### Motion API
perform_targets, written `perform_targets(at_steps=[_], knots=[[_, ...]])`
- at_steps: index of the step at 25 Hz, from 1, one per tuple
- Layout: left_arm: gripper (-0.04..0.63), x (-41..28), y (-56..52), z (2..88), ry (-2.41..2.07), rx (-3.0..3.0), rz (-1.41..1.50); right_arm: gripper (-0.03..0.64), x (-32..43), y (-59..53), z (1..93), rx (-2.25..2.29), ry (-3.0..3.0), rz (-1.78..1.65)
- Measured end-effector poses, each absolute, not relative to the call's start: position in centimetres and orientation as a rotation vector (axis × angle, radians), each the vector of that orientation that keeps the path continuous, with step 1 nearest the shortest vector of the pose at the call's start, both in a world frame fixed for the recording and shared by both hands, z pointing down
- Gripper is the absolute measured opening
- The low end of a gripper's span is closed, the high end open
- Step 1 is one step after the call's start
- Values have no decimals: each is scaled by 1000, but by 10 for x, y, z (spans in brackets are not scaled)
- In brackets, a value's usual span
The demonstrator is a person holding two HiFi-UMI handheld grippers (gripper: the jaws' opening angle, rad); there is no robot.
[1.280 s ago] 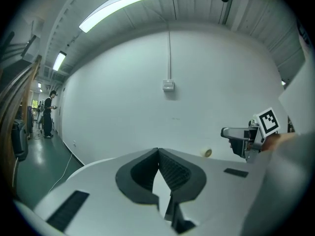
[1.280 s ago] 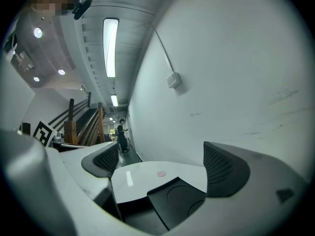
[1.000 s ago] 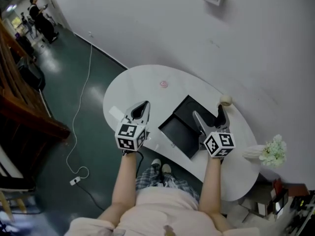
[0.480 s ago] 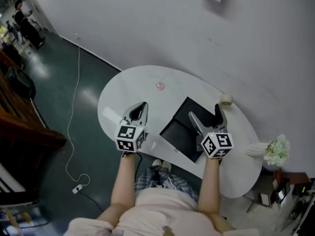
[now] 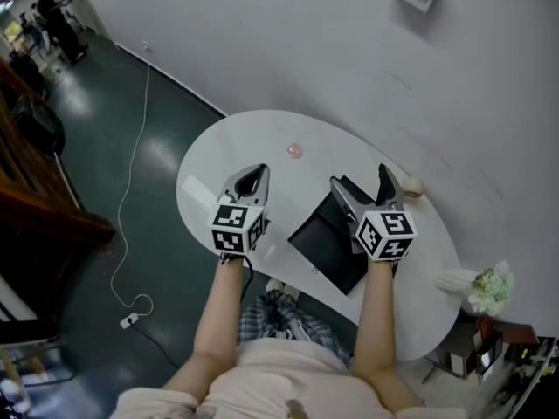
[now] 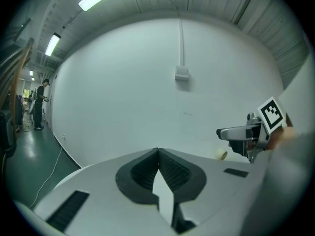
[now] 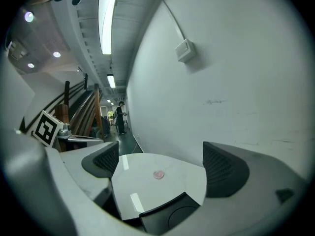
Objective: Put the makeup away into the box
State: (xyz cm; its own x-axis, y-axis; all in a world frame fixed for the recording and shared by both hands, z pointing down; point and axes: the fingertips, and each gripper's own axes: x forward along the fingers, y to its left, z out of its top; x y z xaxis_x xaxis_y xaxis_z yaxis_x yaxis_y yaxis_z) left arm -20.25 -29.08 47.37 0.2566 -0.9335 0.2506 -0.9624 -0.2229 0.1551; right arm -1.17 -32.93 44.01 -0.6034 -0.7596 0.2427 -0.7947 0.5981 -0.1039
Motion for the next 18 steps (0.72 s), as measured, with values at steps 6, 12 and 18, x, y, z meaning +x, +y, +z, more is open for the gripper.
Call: perform_targets(at_steps=[6,12,18], knots=[[26,-221,-331,486,-1797,2154,190,528,-66,-369,450,1090,-2595,279],[26,-238,-365,510,-1801,2074,260,526,-129,-409,481,825,-2537,257],[26,-251,-395,549,-1767,1977,289,500,-176,-443,544,615,-2414,290]])
